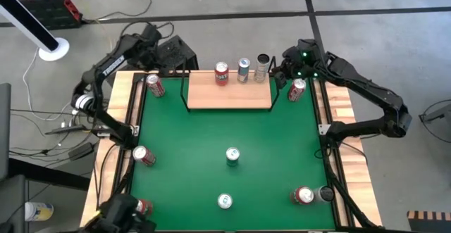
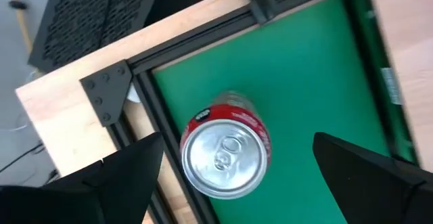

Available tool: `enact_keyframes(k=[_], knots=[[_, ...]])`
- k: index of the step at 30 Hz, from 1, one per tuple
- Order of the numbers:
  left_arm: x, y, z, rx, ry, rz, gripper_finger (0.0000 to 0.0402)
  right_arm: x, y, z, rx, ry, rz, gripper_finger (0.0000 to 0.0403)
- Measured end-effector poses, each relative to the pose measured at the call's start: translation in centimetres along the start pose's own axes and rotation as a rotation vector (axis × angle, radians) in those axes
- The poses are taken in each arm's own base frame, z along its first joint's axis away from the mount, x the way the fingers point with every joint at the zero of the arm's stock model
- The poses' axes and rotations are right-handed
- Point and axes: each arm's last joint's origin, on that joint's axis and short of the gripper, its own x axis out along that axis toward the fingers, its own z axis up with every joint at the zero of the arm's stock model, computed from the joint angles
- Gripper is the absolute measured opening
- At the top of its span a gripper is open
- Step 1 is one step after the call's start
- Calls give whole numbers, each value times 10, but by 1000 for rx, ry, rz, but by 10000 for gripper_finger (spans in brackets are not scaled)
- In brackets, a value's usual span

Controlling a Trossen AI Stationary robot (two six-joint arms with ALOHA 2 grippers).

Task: Place canned beverage on shelf
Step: Put the top left red soda can on the shelf

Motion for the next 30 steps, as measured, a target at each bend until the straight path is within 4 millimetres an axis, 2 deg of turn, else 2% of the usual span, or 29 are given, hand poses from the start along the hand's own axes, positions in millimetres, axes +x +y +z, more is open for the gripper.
enact_keyframes(k=[9, 20, 23, 30], knots=[[37, -6, 4, 61, 171, -2, 366, 0, 2, -3, -26, 32, 6, 25], [49, -7, 5, 150, 227, 10, 361, 0, 1, -4, -51, 41, 5, 25], [49, -7, 4, 167, 233, 11, 342, 0, 1, -4, -56, 41, 5, 25], [48, -7, 2, 205, 265, 17, 262, 0, 1, -4, -71, 41, 5, 25]])
